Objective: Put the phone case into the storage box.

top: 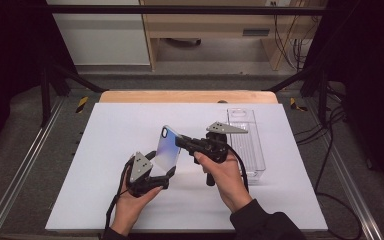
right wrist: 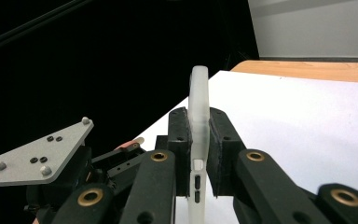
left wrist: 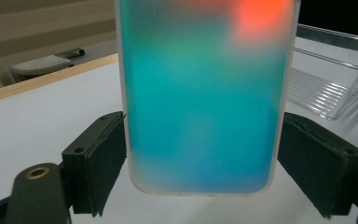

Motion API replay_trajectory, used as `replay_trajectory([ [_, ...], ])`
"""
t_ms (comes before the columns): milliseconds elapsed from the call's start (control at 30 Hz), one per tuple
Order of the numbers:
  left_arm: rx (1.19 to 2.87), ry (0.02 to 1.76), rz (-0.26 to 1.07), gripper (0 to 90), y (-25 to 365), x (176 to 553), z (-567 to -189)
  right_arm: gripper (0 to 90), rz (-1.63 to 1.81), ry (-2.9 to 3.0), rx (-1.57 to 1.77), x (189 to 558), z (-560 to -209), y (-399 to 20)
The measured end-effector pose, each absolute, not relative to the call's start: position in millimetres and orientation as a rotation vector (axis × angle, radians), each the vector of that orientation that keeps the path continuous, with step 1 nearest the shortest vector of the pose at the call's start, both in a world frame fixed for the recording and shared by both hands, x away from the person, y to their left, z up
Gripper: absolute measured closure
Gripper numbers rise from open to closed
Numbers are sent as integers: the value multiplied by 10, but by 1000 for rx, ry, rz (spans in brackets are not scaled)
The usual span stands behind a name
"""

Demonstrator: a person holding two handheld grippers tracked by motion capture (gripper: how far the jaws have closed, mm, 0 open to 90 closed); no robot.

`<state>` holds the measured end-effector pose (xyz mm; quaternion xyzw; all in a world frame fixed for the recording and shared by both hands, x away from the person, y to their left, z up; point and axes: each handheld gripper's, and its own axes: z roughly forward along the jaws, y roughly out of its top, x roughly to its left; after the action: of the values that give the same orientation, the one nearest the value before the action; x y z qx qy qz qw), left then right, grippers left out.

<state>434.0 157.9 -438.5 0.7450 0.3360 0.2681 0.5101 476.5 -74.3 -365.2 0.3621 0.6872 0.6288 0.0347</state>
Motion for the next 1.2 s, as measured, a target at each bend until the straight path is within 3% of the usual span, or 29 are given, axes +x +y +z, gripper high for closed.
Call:
replay_trajectory([
  [267, 1763, 825, 638, 155, 1604, 4356, -4411, 815, 1946, 2105, 1065, 4768, -3671, -693],
  [667, 1720, 838, 624, 61, 1656, 4364, -4428, 814, 1856, 2117, 1005, 4862, -3719, -675],
  [1200, 1641, 890, 662, 37, 2060, 4292, -4382, 814, 1766, 2112, 934, 5071, -3671, -916],
])
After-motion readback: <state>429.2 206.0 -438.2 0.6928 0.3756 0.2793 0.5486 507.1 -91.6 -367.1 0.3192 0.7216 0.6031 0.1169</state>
